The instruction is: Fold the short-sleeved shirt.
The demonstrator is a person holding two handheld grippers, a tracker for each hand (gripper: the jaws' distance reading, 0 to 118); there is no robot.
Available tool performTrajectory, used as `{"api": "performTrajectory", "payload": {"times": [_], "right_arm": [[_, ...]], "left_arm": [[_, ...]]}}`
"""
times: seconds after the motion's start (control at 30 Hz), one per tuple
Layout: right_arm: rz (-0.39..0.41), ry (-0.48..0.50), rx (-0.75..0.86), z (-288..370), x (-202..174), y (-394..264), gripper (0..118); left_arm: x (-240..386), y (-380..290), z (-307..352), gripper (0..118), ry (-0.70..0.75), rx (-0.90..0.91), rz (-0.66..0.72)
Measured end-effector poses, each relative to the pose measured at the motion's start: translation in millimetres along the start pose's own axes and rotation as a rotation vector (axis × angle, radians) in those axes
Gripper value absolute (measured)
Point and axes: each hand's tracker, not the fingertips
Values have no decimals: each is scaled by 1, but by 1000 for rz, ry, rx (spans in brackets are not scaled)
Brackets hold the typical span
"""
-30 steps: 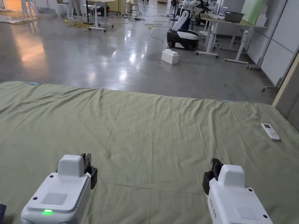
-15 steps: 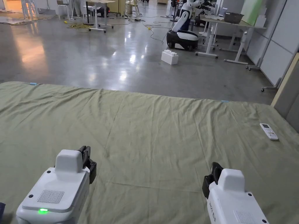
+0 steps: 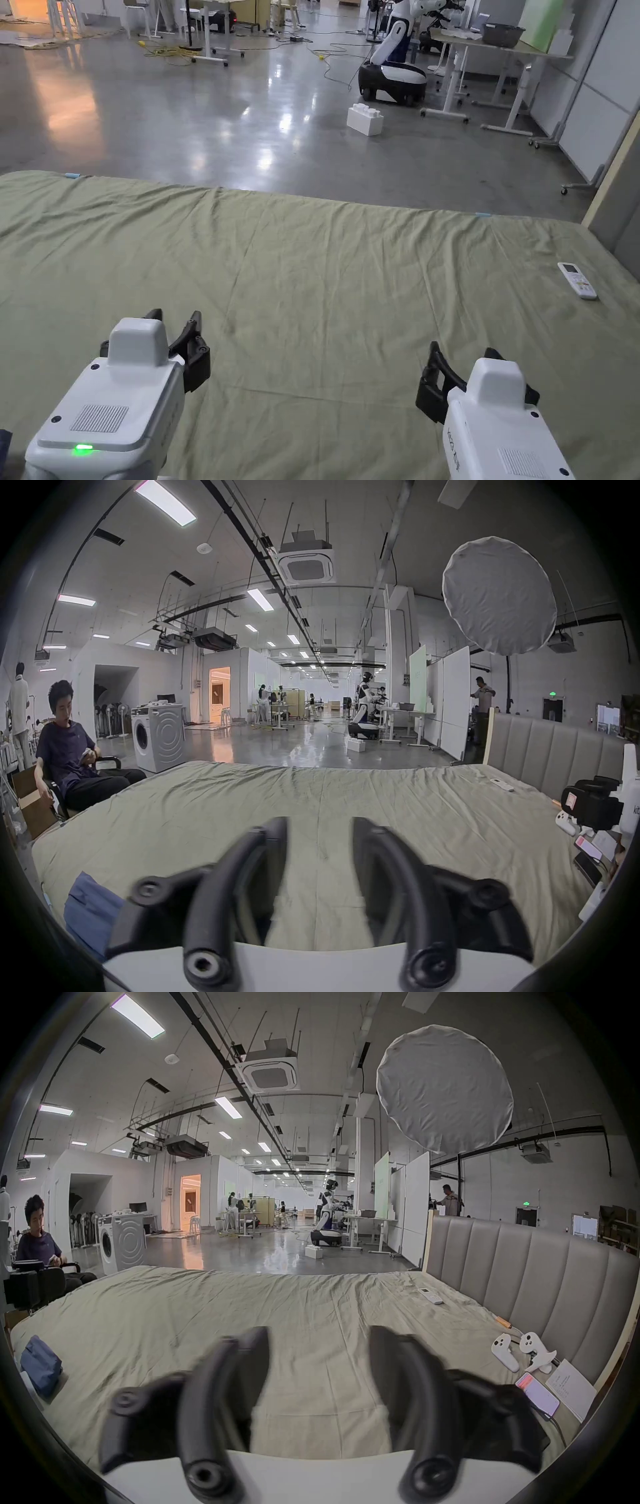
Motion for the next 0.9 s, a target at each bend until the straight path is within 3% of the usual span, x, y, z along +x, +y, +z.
{"api": "performTrajectory", "payload": {"times": [0.07, 0.23, 0.3, 0.47, 0.73, 0.9], "right_arm": [[-9, -8, 8, 0, 1, 0, 77], [-38, -12, 6, -1, 5, -1, 89], [-45, -14, 11, 0, 6, -2, 95], [-48, -22, 9, 0, 10, -3, 101], [-67, 7, -3, 4, 17, -5, 109], [39, -39, 44, 7, 11, 0, 118]], "left_arm": [[0, -1, 1, 75, 2, 6, -3], [-3, 0, 3, 79, 33, 24, -8], [-5, 1, 4, 86, 40, 24, -2], [-10, 2, 3, 97, 39, 20, 15], [-14, 5, 3, 103, 54, 25, 27], [-16, 3, 5, 108, 35, 43, 16]]}}
